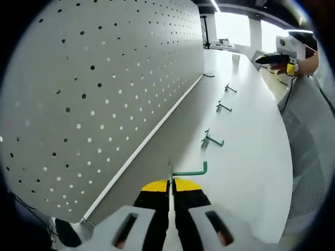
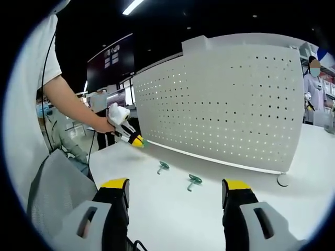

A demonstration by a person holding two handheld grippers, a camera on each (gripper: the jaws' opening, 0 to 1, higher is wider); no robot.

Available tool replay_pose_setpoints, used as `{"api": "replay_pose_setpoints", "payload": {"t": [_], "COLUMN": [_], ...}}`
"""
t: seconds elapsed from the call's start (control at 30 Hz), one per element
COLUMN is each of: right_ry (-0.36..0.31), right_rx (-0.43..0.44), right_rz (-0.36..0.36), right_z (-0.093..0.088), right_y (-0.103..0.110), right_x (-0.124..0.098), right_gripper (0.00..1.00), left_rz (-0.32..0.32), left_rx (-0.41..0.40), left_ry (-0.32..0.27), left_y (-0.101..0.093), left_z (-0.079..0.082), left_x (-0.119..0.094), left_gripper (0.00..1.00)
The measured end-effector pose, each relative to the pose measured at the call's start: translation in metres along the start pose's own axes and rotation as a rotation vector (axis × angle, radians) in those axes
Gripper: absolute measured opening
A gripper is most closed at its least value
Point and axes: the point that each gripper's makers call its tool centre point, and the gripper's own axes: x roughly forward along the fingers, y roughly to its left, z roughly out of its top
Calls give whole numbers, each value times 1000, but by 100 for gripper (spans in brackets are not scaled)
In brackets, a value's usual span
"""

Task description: Insert the hook assembly into the mounting plate slot until the hook locks in place.

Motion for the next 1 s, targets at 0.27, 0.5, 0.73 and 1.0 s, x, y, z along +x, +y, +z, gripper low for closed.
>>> {"api": "replay_pose_setpoints", "payload": {"t": [0.27,0.5,0.73,1.0], "right_ry": [-10,-18,-23,-26], "right_rx": [-5,-11,-13,-21], "right_rz": [-2,3,-1,-1], "right_z": [2,3,5,6], "right_y": [0,1,0,1], "right_x": [-1,-2,-2,-3], "right_gripper": [70,70,70,70], "left_rz": [14,46,65,92], "left_rx": [-29,-42,-45,-45], "left_ry": [-55,-140,-214,-307], "left_y": [-4,-7,-15,-28], "left_z": [15,42,65,91], "left_x": [-9,-20,-25,-42], "left_gripper": [1,1,1,1]}}
